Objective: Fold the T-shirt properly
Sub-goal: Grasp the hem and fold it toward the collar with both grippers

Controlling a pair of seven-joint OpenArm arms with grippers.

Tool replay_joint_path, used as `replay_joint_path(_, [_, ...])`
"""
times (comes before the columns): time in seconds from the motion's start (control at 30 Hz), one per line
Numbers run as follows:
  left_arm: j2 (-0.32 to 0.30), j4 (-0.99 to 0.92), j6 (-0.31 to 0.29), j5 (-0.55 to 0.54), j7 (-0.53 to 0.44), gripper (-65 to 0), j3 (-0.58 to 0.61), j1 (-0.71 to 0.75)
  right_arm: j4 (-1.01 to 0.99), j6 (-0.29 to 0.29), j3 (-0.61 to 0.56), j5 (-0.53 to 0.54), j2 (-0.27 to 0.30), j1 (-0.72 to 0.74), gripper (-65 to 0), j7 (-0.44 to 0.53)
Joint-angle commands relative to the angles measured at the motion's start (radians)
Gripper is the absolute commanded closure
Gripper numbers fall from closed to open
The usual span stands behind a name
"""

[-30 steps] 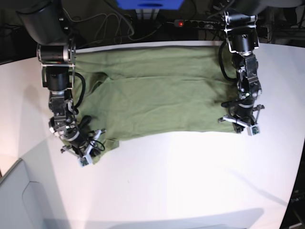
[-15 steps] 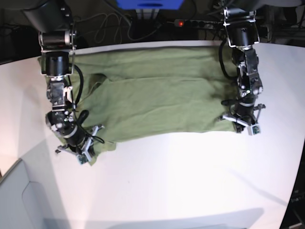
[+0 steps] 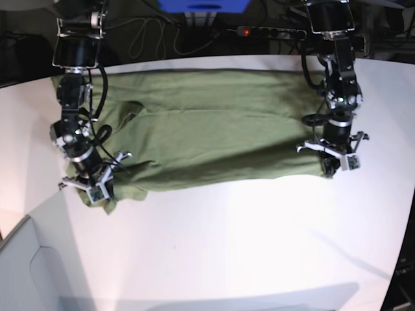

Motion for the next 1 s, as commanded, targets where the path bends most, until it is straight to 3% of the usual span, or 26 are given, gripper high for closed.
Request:
replay_joint_path(0.0, [-0.010, 0.023, 0.001, -0.003, -0.026, -0.7, -0.004, -0.006, 0.038, -0.010, 0.006, 0.010, 0.005, 0.000, 0.0, 0.023])
replay_joint_path(0.37, [0.059, 0.026, -0.004, -0.003, -0.029, -0.7, -0.066, 0.079, 0.186, -0.010, 0.035, 0.010, -0.004, -0.205, 0.0, 0.028])
replay_joint_path(0.6, [0.055, 0.026, -0.004, -0.003, -0.029, -0.7, -0.067, 0.077, 0.220, -0.010, 0.035, 0.012, -0.007, -0.263, 0.0, 0.029])
replay_joint_path(0.83, [0.058, 0.026, -0.004, -0.003, -0.029, -0.7, -0.067, 0.077, 0.305, -0.010, 0.096, 0.012, -0.073, -0.328, 0.0, 0.028])
replay_joint_path(0.97, [0.058, 0.026, -0.004, -0.003, -0.029, -0.7, -0.067, 0.079, 0.307, -0.010, 0.098, 0.012, -0.075, -0.346, 0.0, 0.026])
